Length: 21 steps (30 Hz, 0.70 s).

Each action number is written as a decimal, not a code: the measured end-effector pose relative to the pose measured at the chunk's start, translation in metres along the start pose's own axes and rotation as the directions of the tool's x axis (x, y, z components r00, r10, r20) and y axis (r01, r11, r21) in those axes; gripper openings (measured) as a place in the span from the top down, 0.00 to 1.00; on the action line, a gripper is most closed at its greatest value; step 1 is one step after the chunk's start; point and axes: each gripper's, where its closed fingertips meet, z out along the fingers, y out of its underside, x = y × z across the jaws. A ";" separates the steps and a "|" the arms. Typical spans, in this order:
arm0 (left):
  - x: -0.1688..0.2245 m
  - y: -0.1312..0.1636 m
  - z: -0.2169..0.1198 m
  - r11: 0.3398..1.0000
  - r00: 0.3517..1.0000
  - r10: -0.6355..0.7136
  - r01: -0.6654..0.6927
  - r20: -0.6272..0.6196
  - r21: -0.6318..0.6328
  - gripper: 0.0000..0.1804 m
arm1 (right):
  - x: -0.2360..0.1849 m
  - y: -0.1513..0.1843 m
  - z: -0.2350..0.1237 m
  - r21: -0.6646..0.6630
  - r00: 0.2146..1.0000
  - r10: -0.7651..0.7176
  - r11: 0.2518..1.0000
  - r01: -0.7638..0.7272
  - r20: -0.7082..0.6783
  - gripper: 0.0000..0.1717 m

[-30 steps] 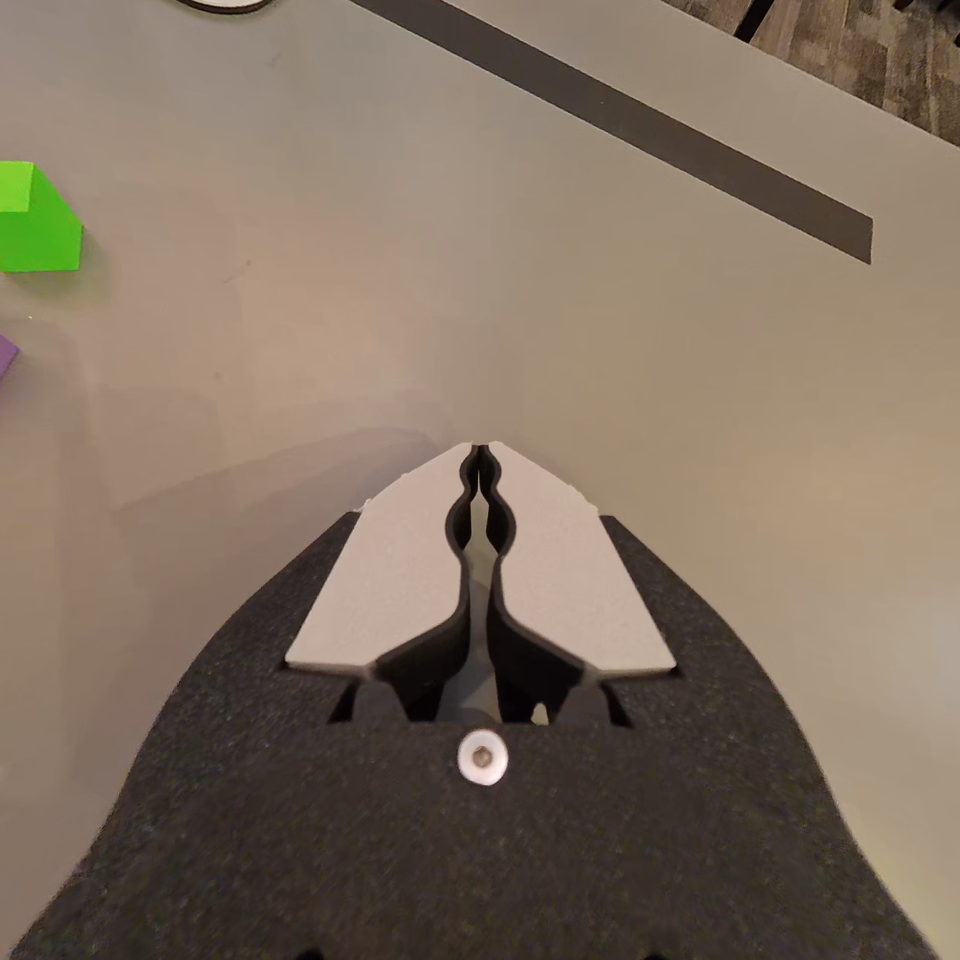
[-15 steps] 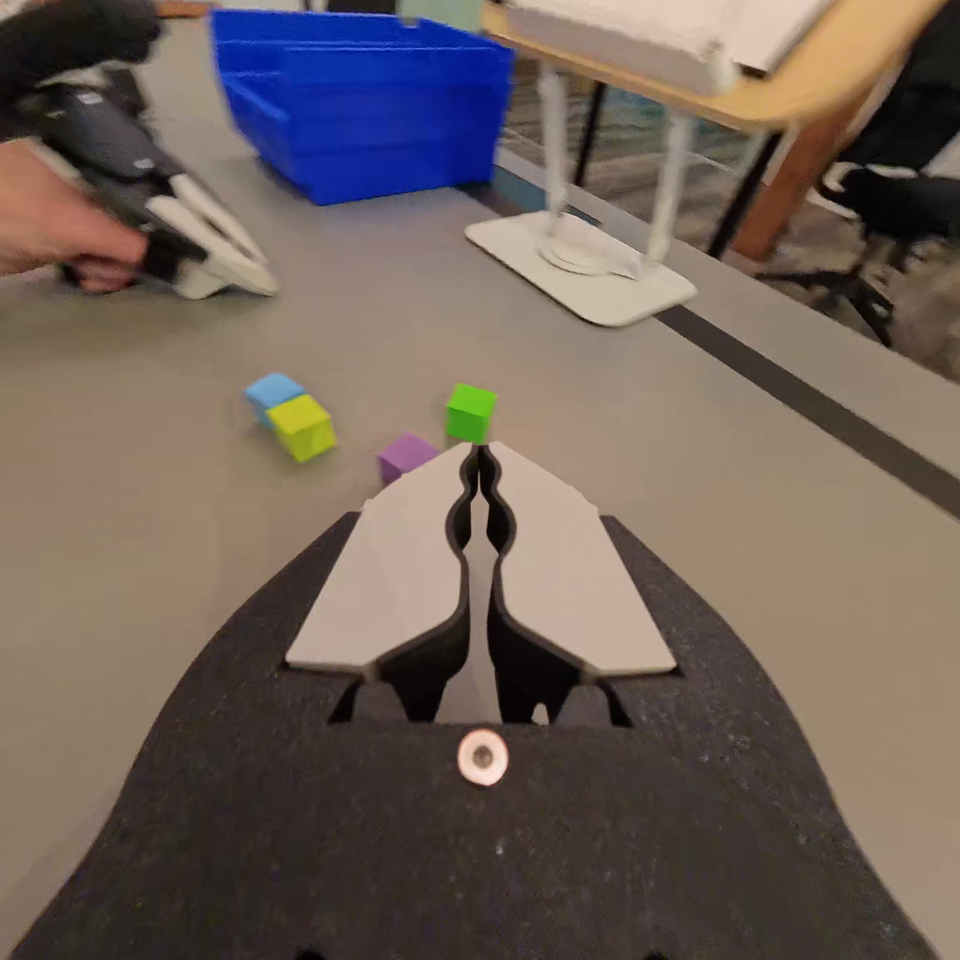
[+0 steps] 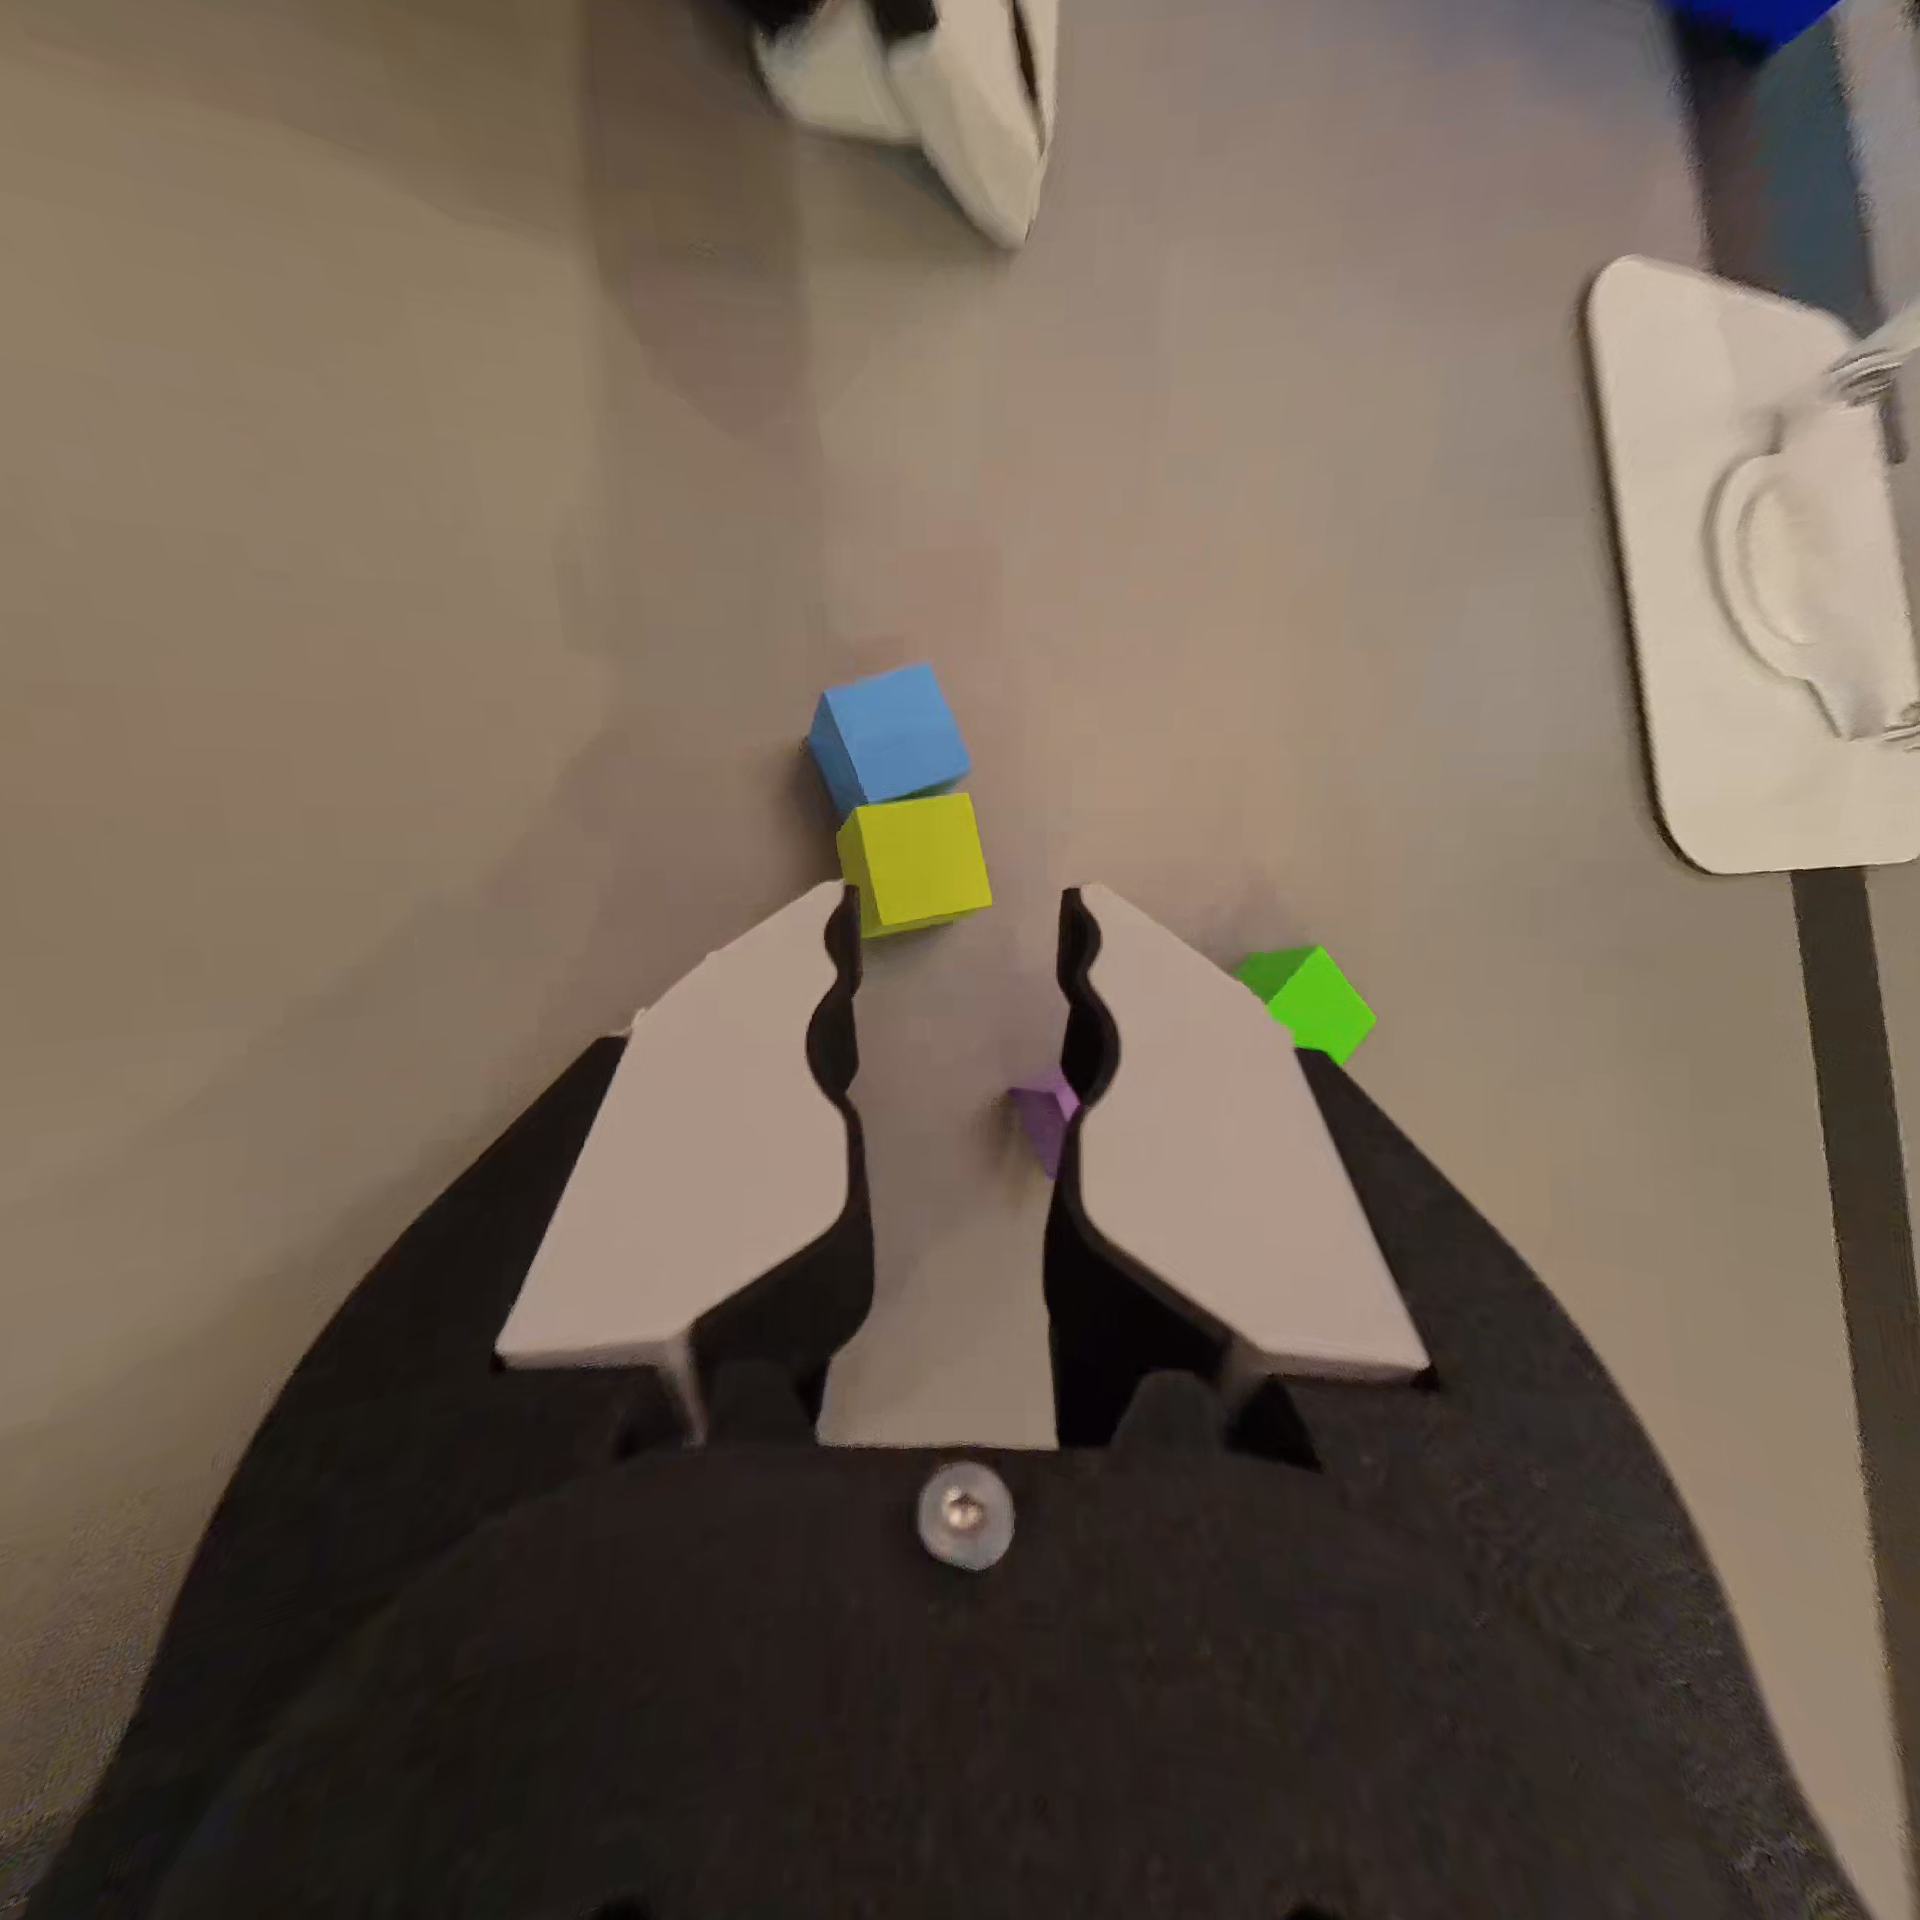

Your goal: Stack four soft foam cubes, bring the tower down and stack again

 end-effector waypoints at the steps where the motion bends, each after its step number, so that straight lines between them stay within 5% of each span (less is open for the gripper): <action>1: 0.000 0.000 0.000 1.000 1.000 0.001 -0.001 0.001 0.000 1.00 | -0.001 0.004 0.006 -0.052 1.000 -0.025 0.998 0.026 0.019 0.79; 13: 0.001 0.000 0.000 1.000 1.000 0.007 -0.007 -0.001 0.001 1.00 | -0.006 0.017 0.033 -0.227 0.983 -0.101 0.965 0.135 0.156 0.83; 21: 0.001 0.000 -0.001 1.000 1.000 0.010 -0.010 -0.002 0.001 1.00 | 0.002 -0.013 0.016 -0.150 0.973 -0.134 0.975 0.163 0.189 0.84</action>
